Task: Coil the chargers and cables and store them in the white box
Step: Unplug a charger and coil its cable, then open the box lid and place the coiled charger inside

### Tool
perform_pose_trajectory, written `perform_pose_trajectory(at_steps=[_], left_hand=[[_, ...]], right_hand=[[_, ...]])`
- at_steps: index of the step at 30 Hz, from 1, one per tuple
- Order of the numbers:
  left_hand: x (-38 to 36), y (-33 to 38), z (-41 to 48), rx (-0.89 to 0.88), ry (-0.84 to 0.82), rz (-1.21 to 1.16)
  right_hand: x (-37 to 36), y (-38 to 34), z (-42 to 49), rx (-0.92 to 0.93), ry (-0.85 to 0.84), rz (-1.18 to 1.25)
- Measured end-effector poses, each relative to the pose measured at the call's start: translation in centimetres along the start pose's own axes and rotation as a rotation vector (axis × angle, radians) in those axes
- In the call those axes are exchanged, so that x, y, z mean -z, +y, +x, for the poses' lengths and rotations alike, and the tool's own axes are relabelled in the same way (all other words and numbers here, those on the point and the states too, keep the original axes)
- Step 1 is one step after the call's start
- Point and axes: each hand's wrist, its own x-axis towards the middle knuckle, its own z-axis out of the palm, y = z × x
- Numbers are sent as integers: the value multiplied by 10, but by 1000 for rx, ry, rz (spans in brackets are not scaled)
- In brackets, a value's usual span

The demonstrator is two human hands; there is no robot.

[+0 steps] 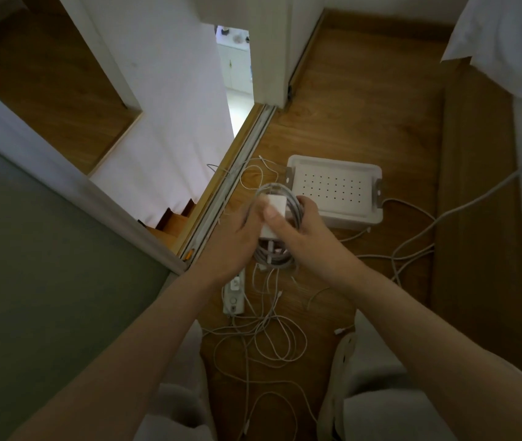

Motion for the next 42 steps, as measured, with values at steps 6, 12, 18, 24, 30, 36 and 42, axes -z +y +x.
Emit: perform_pose_trajectory(at_steps=[6, 12, 18, 24, 30, 36, 42], left_hand=[[-11, -27, 21, -49, 75, 282], [-20, -37, 57, -318, 277, 585], [-51, -70, 108, -325, 80, 1043], [-79, -114, 178, -323, -114, 1133], [-85, -171, 251, -110, -234, 1227], [-90, -209, 299, 127, -113, 1109], [-102, -230, 327, 193, -88, 1038]], right_hand=[[6, 13, 15, -17, 195, -31], [18, 22, 50, -46, 301, -32], [68, 64, 88, -147, 392, -75], [118, 103, 156, -199, 324, -391], [157, 148, 239, -330, 369, -435], [168, 193, 284, -366, 384, -561], [171, 225, 298, -331, 349, -652]])
